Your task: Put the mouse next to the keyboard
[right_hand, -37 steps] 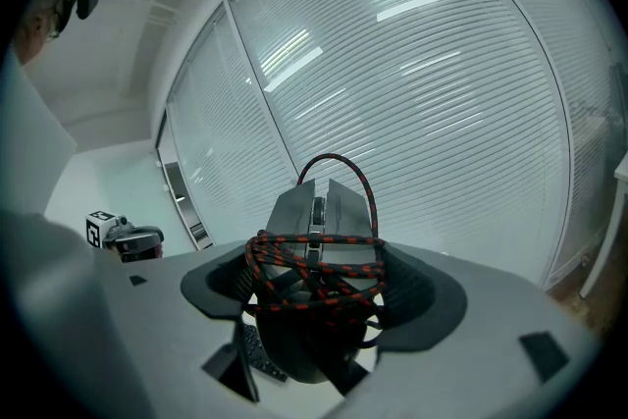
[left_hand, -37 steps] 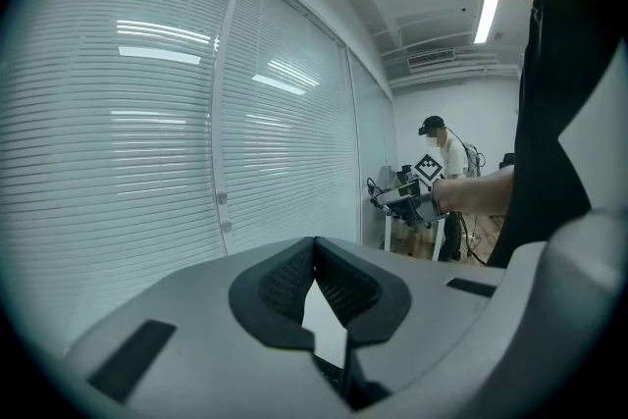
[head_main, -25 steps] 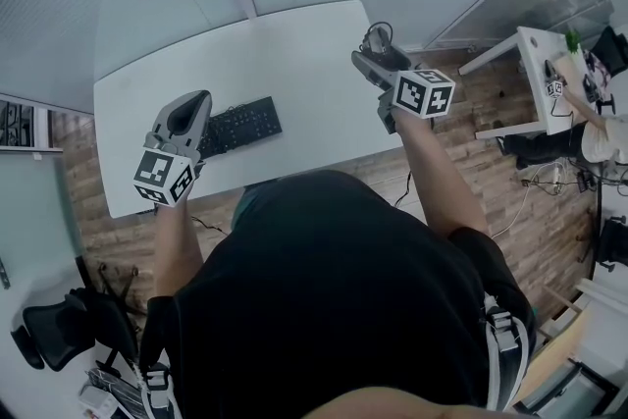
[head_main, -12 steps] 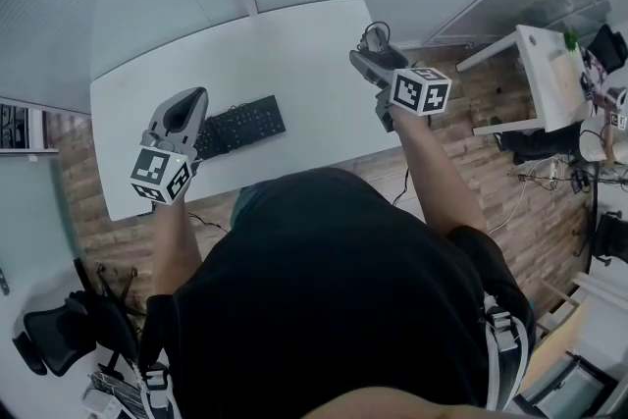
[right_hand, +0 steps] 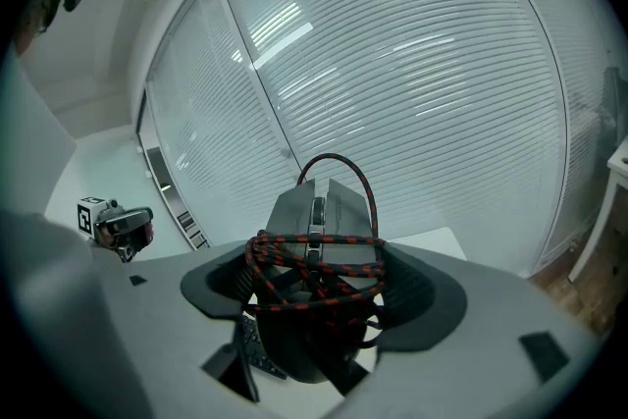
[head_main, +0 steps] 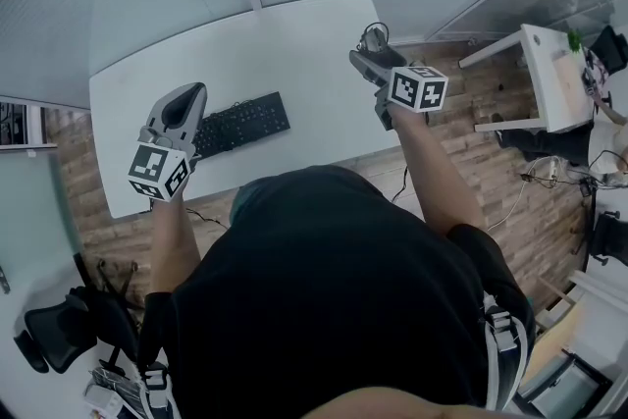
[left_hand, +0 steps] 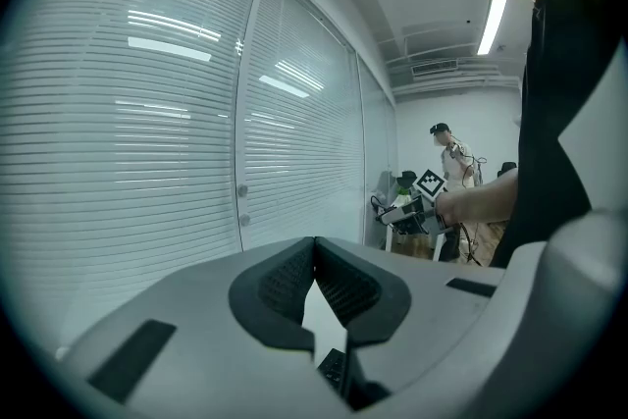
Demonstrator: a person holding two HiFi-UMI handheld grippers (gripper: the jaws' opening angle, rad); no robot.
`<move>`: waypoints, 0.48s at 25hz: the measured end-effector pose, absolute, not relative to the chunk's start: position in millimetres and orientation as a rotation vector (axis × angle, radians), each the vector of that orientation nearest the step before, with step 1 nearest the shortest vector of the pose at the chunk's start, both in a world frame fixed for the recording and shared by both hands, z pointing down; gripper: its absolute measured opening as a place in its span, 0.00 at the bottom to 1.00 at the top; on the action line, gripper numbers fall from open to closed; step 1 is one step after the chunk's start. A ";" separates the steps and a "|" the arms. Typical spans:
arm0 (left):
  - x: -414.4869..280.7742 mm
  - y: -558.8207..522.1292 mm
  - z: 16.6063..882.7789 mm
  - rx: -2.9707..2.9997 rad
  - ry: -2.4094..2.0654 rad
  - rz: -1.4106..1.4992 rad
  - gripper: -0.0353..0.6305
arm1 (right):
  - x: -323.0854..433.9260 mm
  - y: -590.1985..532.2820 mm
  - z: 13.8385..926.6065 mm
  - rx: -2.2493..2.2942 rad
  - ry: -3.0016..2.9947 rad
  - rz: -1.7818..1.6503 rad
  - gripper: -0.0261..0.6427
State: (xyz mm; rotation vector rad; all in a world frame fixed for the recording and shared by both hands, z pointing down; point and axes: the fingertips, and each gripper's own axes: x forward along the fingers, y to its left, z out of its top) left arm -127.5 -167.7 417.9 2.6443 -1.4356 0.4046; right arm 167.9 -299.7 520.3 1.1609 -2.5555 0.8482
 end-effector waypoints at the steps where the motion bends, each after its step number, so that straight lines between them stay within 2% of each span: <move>1: -128.8 -168.4 418.4 2.643 -1.436 0.407 0.09 | 166.9 -301.3 524.0 1.161 -2.549 0.853 0.64; 12: -142.4 -173.9 424.2 2.625 -1.444 0.418 0.09 | 156.3 -310.2 560.1 1.144 -2.486 0.895 0.64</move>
